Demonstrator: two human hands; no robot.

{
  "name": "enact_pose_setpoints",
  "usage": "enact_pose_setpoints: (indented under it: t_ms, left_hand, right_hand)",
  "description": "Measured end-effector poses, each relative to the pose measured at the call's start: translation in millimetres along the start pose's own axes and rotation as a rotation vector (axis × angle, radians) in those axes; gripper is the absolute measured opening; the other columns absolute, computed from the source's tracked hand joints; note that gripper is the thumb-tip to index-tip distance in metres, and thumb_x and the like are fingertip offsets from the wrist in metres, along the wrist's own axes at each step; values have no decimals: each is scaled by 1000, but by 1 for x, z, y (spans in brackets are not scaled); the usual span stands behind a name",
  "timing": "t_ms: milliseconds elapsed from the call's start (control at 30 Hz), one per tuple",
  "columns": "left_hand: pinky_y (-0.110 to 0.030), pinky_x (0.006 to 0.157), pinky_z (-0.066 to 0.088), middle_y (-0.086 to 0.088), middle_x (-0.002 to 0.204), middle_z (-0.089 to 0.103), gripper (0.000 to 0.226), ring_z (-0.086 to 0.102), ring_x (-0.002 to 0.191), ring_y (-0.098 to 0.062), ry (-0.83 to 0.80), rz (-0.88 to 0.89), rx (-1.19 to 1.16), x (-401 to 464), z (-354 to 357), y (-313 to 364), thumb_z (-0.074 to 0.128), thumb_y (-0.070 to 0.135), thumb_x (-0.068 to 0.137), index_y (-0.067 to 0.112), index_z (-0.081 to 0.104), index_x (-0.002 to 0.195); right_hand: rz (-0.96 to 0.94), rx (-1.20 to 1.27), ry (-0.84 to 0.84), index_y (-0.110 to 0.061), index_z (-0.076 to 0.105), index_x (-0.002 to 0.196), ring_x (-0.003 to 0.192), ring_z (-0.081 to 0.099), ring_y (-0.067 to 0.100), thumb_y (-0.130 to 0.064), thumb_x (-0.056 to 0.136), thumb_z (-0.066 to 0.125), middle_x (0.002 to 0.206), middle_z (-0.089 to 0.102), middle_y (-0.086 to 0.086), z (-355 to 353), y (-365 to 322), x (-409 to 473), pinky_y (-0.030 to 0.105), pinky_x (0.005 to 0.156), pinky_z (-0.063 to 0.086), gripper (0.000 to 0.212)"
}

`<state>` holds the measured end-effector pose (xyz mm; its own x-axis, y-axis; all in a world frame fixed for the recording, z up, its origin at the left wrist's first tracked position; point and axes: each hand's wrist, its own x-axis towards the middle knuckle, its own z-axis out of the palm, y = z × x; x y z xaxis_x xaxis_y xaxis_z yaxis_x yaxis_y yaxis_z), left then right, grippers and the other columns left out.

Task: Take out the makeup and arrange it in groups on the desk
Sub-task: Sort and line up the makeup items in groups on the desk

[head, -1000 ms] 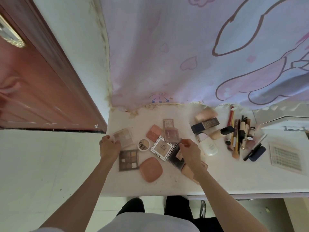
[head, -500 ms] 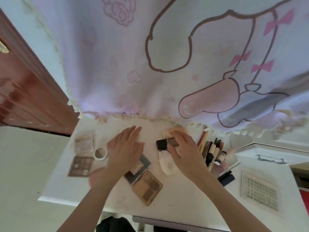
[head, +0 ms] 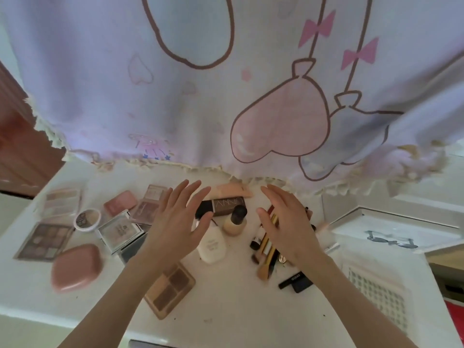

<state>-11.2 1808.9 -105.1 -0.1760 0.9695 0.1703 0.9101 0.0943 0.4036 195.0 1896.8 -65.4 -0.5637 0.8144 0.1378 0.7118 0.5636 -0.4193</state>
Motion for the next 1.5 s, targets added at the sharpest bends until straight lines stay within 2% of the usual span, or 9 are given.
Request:
enact_pose_setpoints:
  t_ms: [200,433,567,800,933,1033,1267,1400,1500]
  left_hand:
    - [-44,113,16,-4,148,33,59,20,140,-24,145,90,33,-14,28,10,26,49,89,20,36,139]
    - [-36,112,13,-2,150,27,56,11,142,-17,258,283,3,-55,43,81,26,45,89,20,34,139]
    - [-39,114,17,-1,149,29,53,14,141,-18,222,404,20,-78,75,130,26,44,92,23,30,140]
    - [-37,116,18,3,152,23,55,10,143,-15,59,554,-4,-96,146,196,26,46,92,24,31,142]
    - [-30,116,1,6,155,8,54,-3,143,-12,-80,567,33,-78,177,230,33,42,96,29,17,146]
    - [-29,115,0,5,155,8,59,-2,143,-12,-137,602,86,-64,195,249,39,45,93,29,17,145]
    - [-30,116,11,7,153,20,63,10,142,-13,-117,540,42,-40,213,262,41,62,86,33,30,142]
    - [-33,112,21,-1,148,35,73,28,138,-22,-78,594,136,-35,211,267,23,72,78,32,42,136]
    - [-35,82,53,-11,116,65,63,62,106,-30,60,725,189,-29,211,268,28,62,81,23,65,112]
  right_hand:
    - [-8,-5,113,-18,40,140,135,31,15,-30,95,47,146,38,1,22,38,-35,29,113,21,47]
    - [-1,-62,255,-15,49,134,128,41,20,-26,93,52,139,46,3,10,84,-119,31,110,27,42]
    - [56,-90,342,-7,55,127,120,51,31,-16,88,61,131,54,12,3,124,-170,35,102,31,40]
    - [279,-67,390,-4,54,128,123,47,34,-13,86,63,133,51,16,-3,194,-240,37,105,32,43]
    - [403,20,344,-11,44,136,134,35,21,-28,92,55,145,38,7,-1,216,-253,27,107,27,49]
    - [455,33,324,-18,35,141,136,31,15,-42,93,48,151,28,1,1,222,-251,28,104,31,55]
    - [490,12,212,-18,24,147,142,16,13,-48,95,38,156,17,-1,-10,233,-234,29,116,8,61]
    - [480,44,163,-24,18,149,143,10,8,-62,85,46,157,9,-4,-10,238,-230,31,118,1,79]
    - [482,117,171,-27,15,149,143,7,6,-60,82,54,157,9,-9,-12,236,-233,30,117,1,85]
